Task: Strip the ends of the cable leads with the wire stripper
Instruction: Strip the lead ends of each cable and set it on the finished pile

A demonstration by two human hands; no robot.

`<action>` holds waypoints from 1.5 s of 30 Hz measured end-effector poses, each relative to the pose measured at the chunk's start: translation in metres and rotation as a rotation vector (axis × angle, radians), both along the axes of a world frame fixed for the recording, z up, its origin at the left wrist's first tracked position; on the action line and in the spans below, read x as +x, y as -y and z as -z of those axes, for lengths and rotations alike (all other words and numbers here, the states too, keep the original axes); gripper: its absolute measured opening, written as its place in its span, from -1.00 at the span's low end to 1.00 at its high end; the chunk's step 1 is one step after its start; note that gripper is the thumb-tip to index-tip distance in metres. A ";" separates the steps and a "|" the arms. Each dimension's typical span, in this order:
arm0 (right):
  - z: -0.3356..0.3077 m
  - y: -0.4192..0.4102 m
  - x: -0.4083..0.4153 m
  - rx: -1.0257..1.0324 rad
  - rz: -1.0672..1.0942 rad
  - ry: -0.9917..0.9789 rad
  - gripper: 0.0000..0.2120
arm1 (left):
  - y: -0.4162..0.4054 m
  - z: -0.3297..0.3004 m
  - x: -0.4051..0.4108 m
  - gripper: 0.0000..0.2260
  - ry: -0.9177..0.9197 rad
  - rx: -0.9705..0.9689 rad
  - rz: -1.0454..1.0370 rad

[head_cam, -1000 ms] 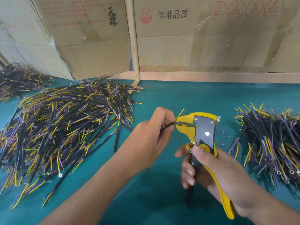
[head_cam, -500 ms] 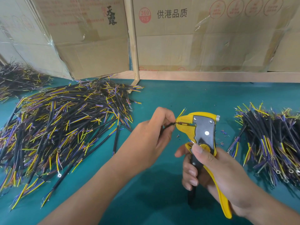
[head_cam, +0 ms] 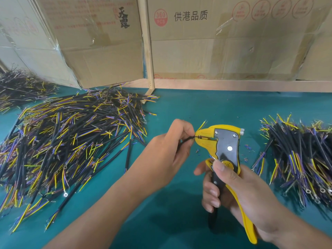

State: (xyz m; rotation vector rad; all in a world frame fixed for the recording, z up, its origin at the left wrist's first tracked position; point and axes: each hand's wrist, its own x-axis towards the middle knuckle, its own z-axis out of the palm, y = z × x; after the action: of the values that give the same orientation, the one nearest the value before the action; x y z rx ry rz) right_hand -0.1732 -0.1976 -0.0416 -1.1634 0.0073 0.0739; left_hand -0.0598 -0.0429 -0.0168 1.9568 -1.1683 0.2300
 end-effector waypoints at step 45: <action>-0.006 0.012 0.007 0.079 0.092 -0.106 -0.64 | -0.003 0.017 0.023 -0.84 -0.132 -0.105 0.125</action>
State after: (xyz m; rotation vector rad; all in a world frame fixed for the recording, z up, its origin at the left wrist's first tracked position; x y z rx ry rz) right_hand -0.1661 -0.2092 -0.0354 -1.0782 0.1498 0.0540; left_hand -0.0367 -0.0401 -0.0339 1.7733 -1.1634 0.0930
